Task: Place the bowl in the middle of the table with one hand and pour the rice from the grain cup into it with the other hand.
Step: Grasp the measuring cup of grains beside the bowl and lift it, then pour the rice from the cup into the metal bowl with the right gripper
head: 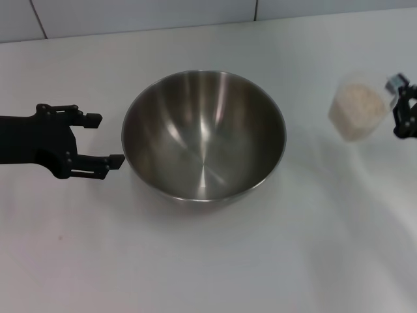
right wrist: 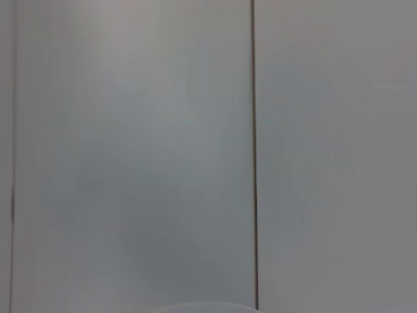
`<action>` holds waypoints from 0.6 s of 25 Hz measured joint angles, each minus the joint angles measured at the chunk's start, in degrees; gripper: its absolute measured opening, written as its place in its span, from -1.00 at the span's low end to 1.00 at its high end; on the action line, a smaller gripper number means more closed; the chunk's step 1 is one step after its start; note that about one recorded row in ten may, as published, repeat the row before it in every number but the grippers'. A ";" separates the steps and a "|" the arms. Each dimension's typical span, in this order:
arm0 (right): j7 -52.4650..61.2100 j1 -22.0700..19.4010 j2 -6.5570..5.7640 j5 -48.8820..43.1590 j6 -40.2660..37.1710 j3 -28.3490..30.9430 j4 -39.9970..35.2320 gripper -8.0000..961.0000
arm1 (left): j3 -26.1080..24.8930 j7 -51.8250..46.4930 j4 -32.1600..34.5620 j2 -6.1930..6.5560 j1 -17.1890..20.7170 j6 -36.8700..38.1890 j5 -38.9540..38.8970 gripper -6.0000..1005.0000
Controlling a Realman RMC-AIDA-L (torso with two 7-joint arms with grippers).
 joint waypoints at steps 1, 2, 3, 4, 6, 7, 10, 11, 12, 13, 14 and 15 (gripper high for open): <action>-3.52 1.06 0.14 0.03 -4.67 1.82 0.09 -0.95 | 0.21 0.00 0.00 0.01 -0.12 0.03 0.00 0.72; -3.52 1.06 0.14 0.03 -4.67 1.82 0.09 -0.95 | 0.21 0.00 0.00 0.01 -0.12 0.03 0.00 0.72; -9.09 2.99 0.29 0.05 -8.46 2.80 0.75 -0.95 | 0.49 0.00 0.00 0.00 -0.20 0.05 -0.02 0.72; -9.09 2.99 0.29 0.05 -8.46 2.80 0.75 -0.95 | 0.83 0.00 -0.01 0.00 -0.25 0.04 -0.05 0.72; -22.59 7.50 0.44 0.08 -11.61 3.11 3.89 -0.96 | 1.37 0.00 0.00 0.01 -0.49 0.03 -0.07 0.72; -22.59 7.50 0.44 0.08 -11.61 3.11 3.89 -0.96 | 1.37 0.00 0.00 0.01 -0.49 0.03 -0.07 0.72; -44.48 12.65 0.44 0.08 -12.16 2.98 10.70 -0.96 | 1.64 0.00 0.00 0.01 -0.67 0.01 -0.06 0.72; -60.00 15.71 0.45 0.07 -12.15 3.38 15.92 -0.96 | 1.69 -0.02 0.00 0.00 -0.70 0.02 -0.06 0.72; -60.00 15.71 0.45 0.07 -12.15 3.38 15.92 -0.96 | 1.71 -0.13 0.00 0.00 -0.71 0.01 -0.05 0.72; -74.89 18.12 0.45 0.04 -11.52 3.67 20.56 -0.96 | 1.71 -0.13 0.00 0.00 -0.71 0.01 -0.05 0.72; -74.89 18.12 0.45 0.04 -11.52 3.67 20.56 -0.96 | 1.71 -0.13 0.00 0.00 -0.71 0.01 -0.05 0.72; -81.97 19.27 0.45 -0.07 -10.94 3.71 22.51 -0.96 | 1.71 -0.21 0.00 0.01 -0.71 0.00 -0.04 0.72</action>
